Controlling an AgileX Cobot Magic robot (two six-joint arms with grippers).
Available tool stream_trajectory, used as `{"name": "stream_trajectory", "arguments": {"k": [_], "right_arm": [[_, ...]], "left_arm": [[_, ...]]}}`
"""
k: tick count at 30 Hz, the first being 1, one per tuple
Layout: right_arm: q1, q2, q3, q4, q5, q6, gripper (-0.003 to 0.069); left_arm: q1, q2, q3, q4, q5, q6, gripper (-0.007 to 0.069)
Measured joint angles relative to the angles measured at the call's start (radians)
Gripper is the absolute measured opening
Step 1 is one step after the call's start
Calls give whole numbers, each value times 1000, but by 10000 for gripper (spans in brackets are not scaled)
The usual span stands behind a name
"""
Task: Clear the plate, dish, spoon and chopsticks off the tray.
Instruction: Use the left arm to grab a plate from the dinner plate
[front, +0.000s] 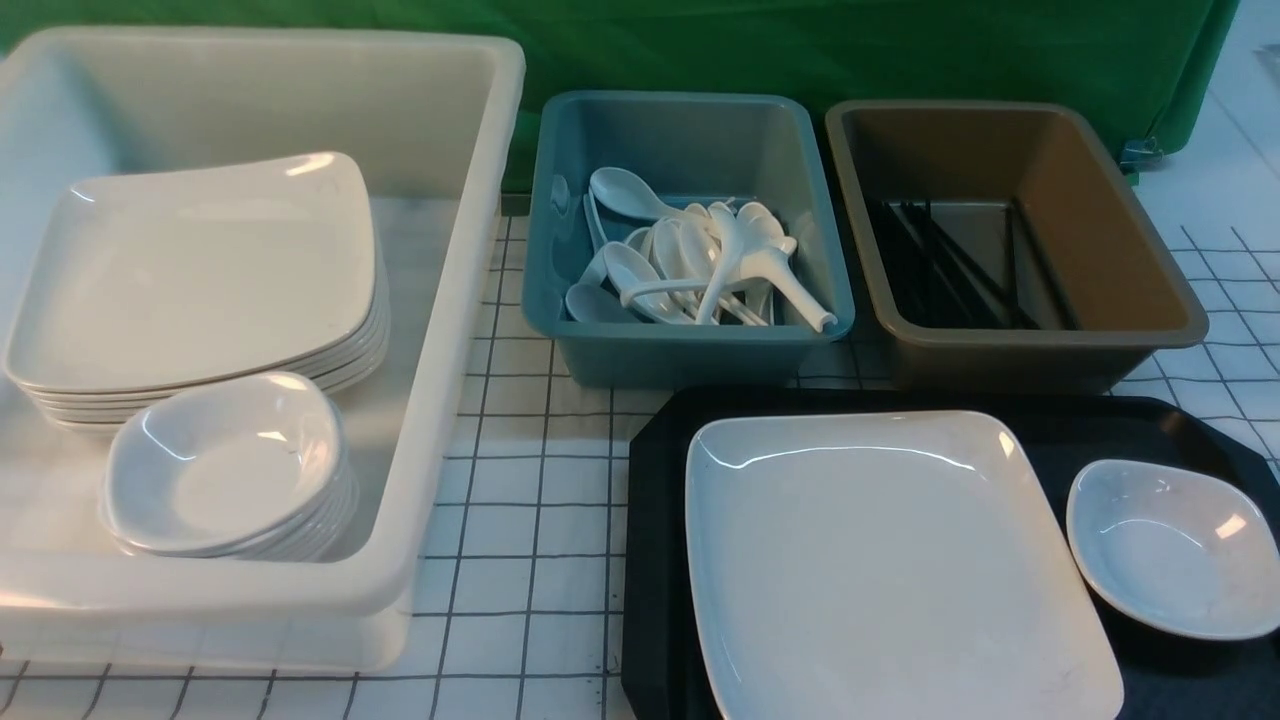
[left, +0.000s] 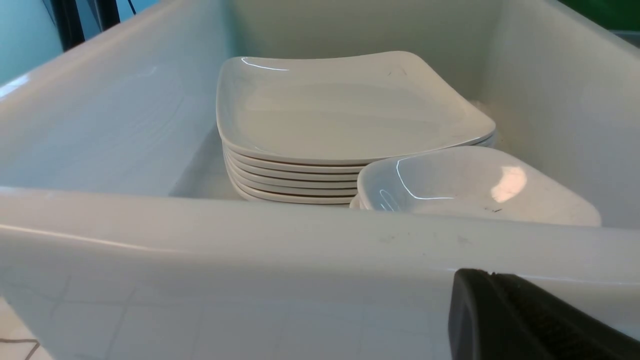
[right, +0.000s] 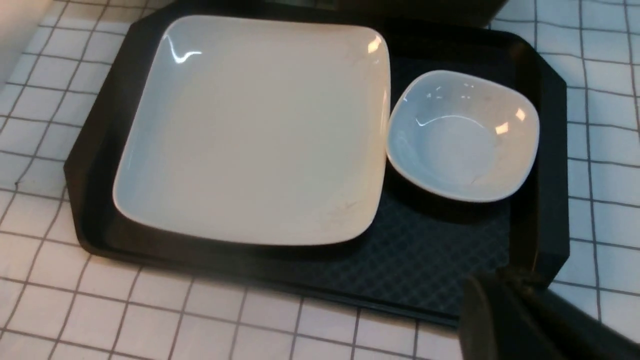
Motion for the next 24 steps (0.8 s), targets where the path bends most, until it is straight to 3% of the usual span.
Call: {"name": "stream_trajectory", "arguments": {"k": [6, 7, 11, 14, 19, 24], "right_arm": [[26, -89, 152, 31, -72, -3, 30], [33, -90, 169, 31, -85, -3, 30], [71, -90, 237, 40, -160, -3, 30], [94, -90, 260, 44, -205, -3, 30], [142, -90, 264, 45, -238, -3, 31], [186, -90, 264, 46, -252, -3, 32]], "left_arm": [[0, 0, 0, -31, -15, -13, 22], [0, 0, 0, -73, -27, -39, 22], [0, 0, 0, -500, -57, -269, 22], [0, 0, 0, -644, -64, -323, 22], [0, 0, 0, -756, -78, -359, 22], [0, 0, -1, -978, -41, -370, 22]]}}
